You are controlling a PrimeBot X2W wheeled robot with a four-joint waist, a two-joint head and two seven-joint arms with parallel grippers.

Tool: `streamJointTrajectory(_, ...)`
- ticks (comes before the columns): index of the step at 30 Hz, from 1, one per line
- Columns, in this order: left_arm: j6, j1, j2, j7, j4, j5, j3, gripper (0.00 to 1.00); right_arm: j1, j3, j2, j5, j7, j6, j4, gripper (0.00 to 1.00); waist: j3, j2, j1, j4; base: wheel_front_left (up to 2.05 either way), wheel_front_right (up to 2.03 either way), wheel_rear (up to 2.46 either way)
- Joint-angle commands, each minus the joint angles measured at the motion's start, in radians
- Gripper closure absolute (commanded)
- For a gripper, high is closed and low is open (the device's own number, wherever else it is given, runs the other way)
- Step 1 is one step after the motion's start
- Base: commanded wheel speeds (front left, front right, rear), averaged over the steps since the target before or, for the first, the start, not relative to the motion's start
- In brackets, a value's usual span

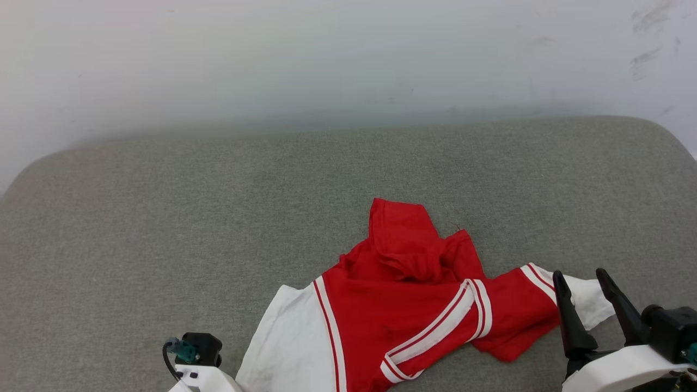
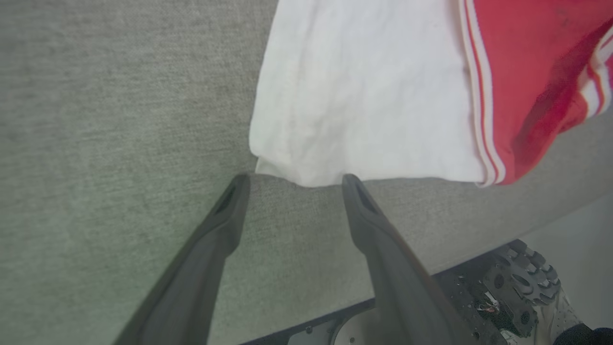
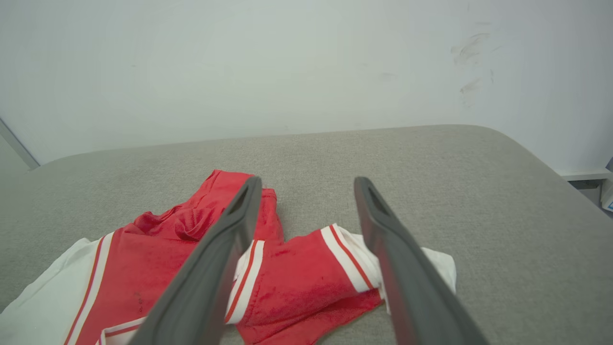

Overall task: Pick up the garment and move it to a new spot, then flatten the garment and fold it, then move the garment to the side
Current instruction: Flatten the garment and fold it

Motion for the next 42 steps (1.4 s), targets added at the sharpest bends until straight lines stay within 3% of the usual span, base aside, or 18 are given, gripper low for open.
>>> streamJointTrajectory(1,-0.005,-0.019,0.000,0.011,0.011,-0.003,-0.004,0.00,-0.014,0.002,0.001,0.003,-0.002,0.000,0.004,0.00,0.014,0.0000,0.0000,-0.009,0.00,0.00,0.00)
streamJointTrajectory(6,-0.021,-0.020,-0.021,0.077,0.070,-0.019,-0.048,0.00,-0.019,-0.005,0.001,0.012,-0.004,0.000,0.017,0.00,0.028,0.0000,0.0000,-0.022,0.00,0.00,0.00)
streamJointTrajectory(7,-0.025,-0.020,-0.024,0.085,0.078,-0.020,-0.054,0.42,-0.018,-0.010,0.001,0.017,-0.001,0.000,0.019,0.00,0.030,0.0000,0.0000,-0.024,0.00,0.00,0.00)
streamJointTrajectory(9,-0.028,-0.024,-0.029,0.093,0.089,-0.021,-0.063,0.95,-0.018,-0.018,0.001,0.015,0.003,0.000,0.021,0.00,0.034,0.0000,0.0000,-0.028,0.00,0.00,0.00)
streamJointTrajectory(10,-0.026,-0.029,-0.031,0.082,0.091,-0.015,-0.062,1.00,-0.017,-0.021,0.001,0.016,0.005,0.000,0.022,0.00,0.036,0.0000,0.0000,-0.029,0.00,0.00,0.00)
streamJointTrajectory(17,-0.001,-0.065,-0.035,-0.064,0.103,0.032,-0.018,1.00,-0.003,-0.091,0.001,0.046,0.060,0.000,0.068,0.00,0.025,0.0000,0.0000,-0.019,0.00,0.00,0.00)
streamJointTrajectory(22,0.025,-0.067,-0.038,-0.176,0.069,0.053,0.021,1.00,-0.005,-0.186,-0.001,0.054,0.161,0.000,0.154,0.00,0.015,0.0000,0.0000,-0.002,0.00,0.00,0.00)
streamJointTrajectory(26,0.038,-0.066,-0.033,-0.218,0.014,0.066,0.031,1.00,-0.042,-0.239,-0.043,0.079,0.266,0.000,0.231,0.00,0.018,0.0000,0.0000,0.015,0.00,0.00,0.00)
streamJointTrajectory(34,0.037,-0.097,-0.036,-0.228,-0.081,0.090,0.018,1.00,-0.185,-0.215,-0.110,0.121,0.464,0.000,0.376,0.00,0.063,0.0000,0.0000,0.046,0.00,0.00,0.00)
streamJointTrajectory(42,0.030,-0.123,-0.040,-0.233,-0.099,0.085,0.015,1.00,-0.277,-0.132,-0.139,0.140,0.586,0.000,0.541,0.00,0.117,0.0000,0.0000,0.072,0.00,0.00,0.00)
